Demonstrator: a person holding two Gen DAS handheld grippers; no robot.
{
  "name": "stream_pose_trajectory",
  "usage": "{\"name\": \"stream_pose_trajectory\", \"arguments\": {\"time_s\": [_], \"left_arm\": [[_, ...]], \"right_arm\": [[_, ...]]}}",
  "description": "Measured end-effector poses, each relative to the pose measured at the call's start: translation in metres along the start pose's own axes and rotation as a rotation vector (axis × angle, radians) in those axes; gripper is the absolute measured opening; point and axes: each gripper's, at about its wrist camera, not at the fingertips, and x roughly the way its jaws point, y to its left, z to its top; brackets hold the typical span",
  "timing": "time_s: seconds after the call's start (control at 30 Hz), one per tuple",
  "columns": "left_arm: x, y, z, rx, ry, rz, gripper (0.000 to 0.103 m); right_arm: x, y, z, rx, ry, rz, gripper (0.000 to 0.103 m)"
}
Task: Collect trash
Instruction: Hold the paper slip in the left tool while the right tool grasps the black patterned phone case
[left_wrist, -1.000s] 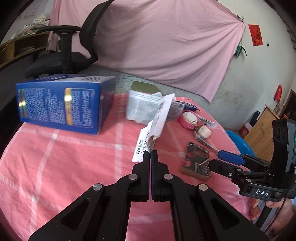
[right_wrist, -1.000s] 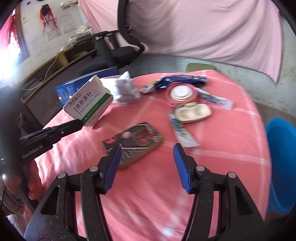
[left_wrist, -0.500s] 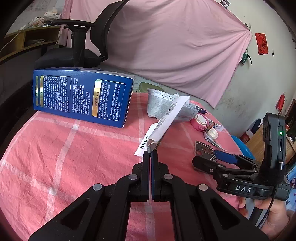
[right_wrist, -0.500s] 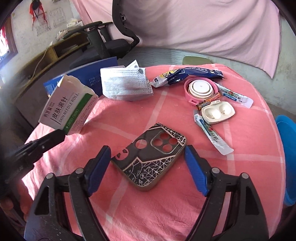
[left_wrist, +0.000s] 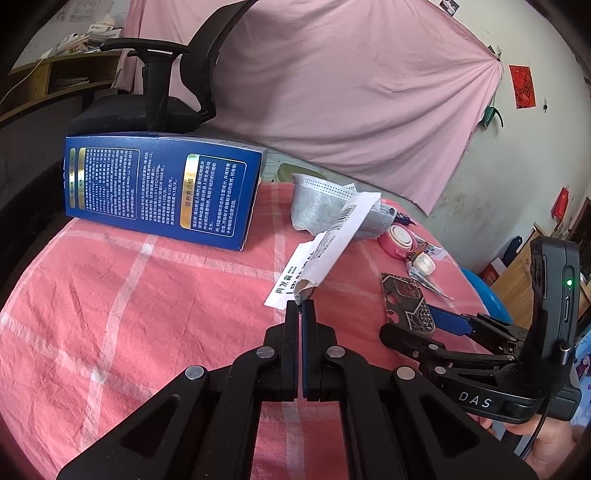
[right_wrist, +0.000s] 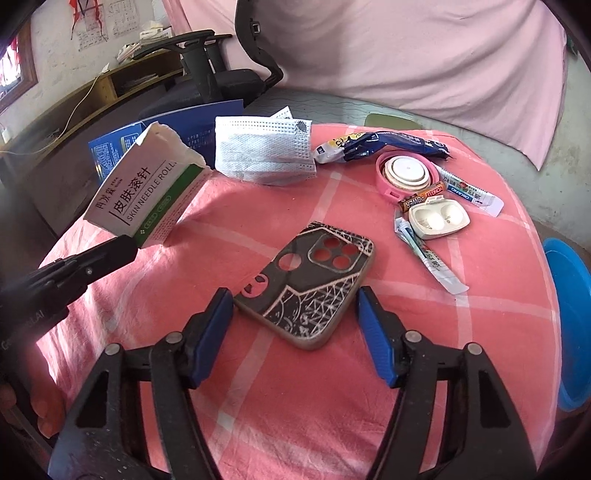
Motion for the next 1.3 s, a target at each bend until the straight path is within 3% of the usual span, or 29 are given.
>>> {"name": "stream_pose_trajectory", "arguments": {"time_s": [0.2, 0.23, 0.27, 0.5, 0.63, 0.9, 0.97, 1.03, 1.1, 1.3], "left_arm": [[-0.002, -0.001, -0.001, 0.011, -0.009, -0.002, 0.0], [-0.003, -0.002, -0.001, 0.011, -0.01, -0.003, 0.0], [-0.004, -0.002, -0.002, 0.012, -0.011, -0.004, 0.0], [-0.003, -0.005, -0.003, 0.021, -0.011, -0.007, 0.0], [-0.003, -0.004, -0.001, 0.019, -0.011, -0.006, 0.0], [-0.001, -0.009, -0.001, 0.028, -0.007, -0.012, 0.0], [0.0, -0.01, 0.0, 0.028, -0.004, -0.016, 0.0], [0.001, -0.012, 0.0, 0.032, -0.001, -0.02, 0.0], [0.003, -0.014, 0.0, 0.038, 0.004, -0.021, 0.0], [0.006, -0.017, 0.001, 0.037, 0.01, -0.023, 0.0]], "right_arm": [[-0.003, -0.001, 0.0, 0.017, -0.02, 0.023, 0.076], [-0.005, -0.001, -0.001, 0.017, -0.024, 0.03, 0.033], [-0.006, -0.002, -0.003, 0.019, -0.022, 0.035, 0.029], [-0.015, -0.006, -0.005, 0.032, -0.04, 0.05, 0.029], [-0.019, -0.006, -0.006, 0.033, -0.058, 0.05, 0.021], [-0.026, -0.019, -0.014, 0.095, -0.055, 0.069, 0.025], [-0.027, -0.026, -0.018, 0.132, -0.054, 0.095, 0.033], [-0.03, -0.033, -0.021, 0.176, -0.063, 0.117, 0.055], [-0.032, -0.039, -0.023, 0.209, -0.079, 0.131, 0.064], [-0.026, -0.059, -0.023, 0.352, -0.073, 0.169, 0.064]]}}
